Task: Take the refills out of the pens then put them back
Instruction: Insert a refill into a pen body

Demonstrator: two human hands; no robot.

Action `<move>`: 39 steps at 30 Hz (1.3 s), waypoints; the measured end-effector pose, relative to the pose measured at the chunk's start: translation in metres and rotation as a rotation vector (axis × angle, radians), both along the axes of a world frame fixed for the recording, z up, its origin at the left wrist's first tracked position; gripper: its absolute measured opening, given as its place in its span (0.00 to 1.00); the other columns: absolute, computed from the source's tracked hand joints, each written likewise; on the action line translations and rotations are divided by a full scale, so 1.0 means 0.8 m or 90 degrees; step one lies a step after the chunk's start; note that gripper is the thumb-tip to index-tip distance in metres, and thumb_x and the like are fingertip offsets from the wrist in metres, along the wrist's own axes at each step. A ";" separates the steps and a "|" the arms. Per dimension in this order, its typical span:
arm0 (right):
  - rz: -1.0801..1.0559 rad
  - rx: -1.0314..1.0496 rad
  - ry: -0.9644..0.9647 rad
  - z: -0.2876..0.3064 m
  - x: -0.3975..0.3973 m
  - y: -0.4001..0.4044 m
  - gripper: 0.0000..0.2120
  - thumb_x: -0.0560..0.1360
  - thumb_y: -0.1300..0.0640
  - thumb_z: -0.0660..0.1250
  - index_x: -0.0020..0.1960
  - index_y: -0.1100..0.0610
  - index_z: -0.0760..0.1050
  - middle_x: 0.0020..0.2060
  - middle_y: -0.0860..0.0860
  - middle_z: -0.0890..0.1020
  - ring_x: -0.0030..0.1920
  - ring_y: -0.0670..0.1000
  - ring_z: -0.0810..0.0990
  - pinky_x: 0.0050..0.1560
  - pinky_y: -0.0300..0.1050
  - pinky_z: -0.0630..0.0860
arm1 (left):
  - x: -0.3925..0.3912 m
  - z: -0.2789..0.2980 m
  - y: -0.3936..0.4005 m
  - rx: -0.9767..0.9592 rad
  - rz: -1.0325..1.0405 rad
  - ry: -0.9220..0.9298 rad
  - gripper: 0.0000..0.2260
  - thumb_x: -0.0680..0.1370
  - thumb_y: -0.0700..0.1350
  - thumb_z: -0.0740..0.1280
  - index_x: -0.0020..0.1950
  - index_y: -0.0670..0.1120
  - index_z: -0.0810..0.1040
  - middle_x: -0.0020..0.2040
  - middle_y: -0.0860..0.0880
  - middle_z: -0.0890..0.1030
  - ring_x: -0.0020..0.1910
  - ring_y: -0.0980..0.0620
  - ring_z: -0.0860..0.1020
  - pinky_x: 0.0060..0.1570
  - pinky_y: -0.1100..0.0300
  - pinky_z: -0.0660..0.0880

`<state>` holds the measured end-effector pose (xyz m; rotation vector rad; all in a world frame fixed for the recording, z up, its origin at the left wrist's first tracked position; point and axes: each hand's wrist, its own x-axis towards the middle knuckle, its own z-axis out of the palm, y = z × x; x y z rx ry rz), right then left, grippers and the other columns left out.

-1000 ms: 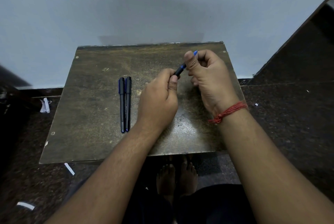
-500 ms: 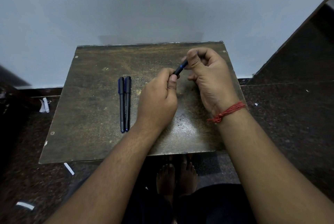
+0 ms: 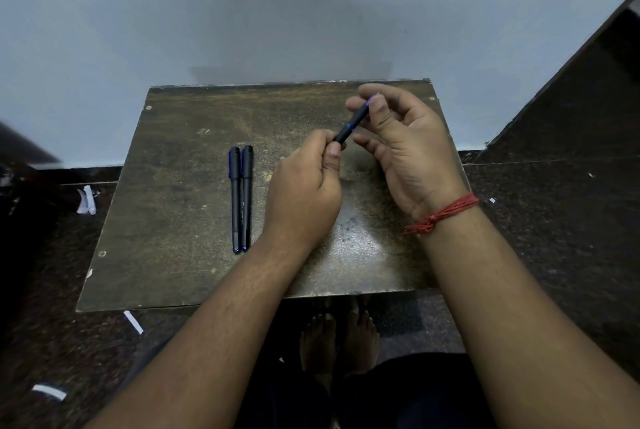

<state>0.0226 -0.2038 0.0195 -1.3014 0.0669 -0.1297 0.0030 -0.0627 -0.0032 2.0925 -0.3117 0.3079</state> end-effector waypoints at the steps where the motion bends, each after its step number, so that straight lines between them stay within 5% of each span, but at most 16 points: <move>1: 0.010 0.000 -0.005 0.001 -0.001 -0.001 0.06 0.81 0.60 0.65 0.55 0.56 0.79 0.48 0.51 0.86 0.53 0.50 0.83 0.51 0.46 0.78 | 0.000 0.000 0.000 -0.001 0.001 0.001 0.10 0.83 0.48 0.57 0.53 0.46 0.77 0.33 0.52 0.75 0.33 0.50 0.75 0.33 0.46 0.73; 8: -0.054 -0.025 0.037 0.002 0.001 0.008 0.07 0.74 0.52 0.73 0.44 0.53 0.77 0.35 0.46 0.83 0.41 0.47 0.82 0.47 0.47 0.78 | 0.000 0.000 0.000 0.012 -0.002 0.001 0.11 0.83 0.49 0.57 0.53 0.47 0.77 0.33 0.51 0.75 0.32 0.48 0.75 0.32 0.44 0.73; 13: -0.012 -0.020 0.003 -0.002 0.002 0.000 0.05 0.79 0.56 0.68 0.54 0.54 0.80 0.47 0.50 0.86 0.53 0.50 0.83 0.50 0.47 0.77 | 0.001 0.000 0.001 -0.004 0.000 0.003 0.10 0.83 0.48 0.57 0.53 0.46 0.77 0.33 0.53 0.75 0.32 0.49 0.75 0.33 0.45 0.73; 20: -0.056 -0.025 0.025 0.000 0.002 0.004 0.04 0.76 0.56 0.72 0.43 0.52 0.79 0.37 0.47 0.81 0.44 0.49 0.78 0.46 0.45 0.76 | 0.000 0.001 0.000 0.002 -0.009 -0.002 0.11 0.83 0.48 0.57 0.53 0.46 0.77 0.33 0.52 0.75 0.32 0.48 0.75 0.32 0.44 0.73; 26: 0.000 -0.018 -0.001 -0.003 0.002 -0.003 0.05 0.80 0.58 0.66 0.53 0.53 0.81 0.47 0.50 0.86 0.54 0.50 0.83 0.50 0.45 0.77 | 0.001 0.000 0.000 -0.008 0.001 -0.004 0.10 0.83 0.47 0.58 0.52 0.46 0.77 0.33 0.53 0.75 0.32 0.49 0.75 0.33 0.46 0.73; 32: -0.056 -0.024 0.024 -0.002 0.002 0.002 0.04 0.76 0.57 0.72 0.43 0.52 0.79 0.39 0.49 0.83 0.45 0.49 0.81 0.47 0.46 0.77 | -0.001 0.001 0.000 -0.004 -0.008 -0.004 0.10 0.83 0.47 0.58 0.53 0.46 0.77 0.32 0.52 0.75 0.31 0.49 0.75 0.31 0.46 0.72; 39: 0.017 0.006 -0.003 -0.002 0.001 -0.003 0.06 0.81 0.60 0.65 0.55 0.57 0.80 0.49 0.53 0.87 0.56 0.52 0.83 0.57 0.48 0.77 | 0.000 0.000 0.000 -0.015 0.001 -0.006 0.09 0.83 0.46 0.58 0.52 0.46 0.77 0.33 0.52 0.76 0.32 0.49 0.76 0.33 0.46 0.72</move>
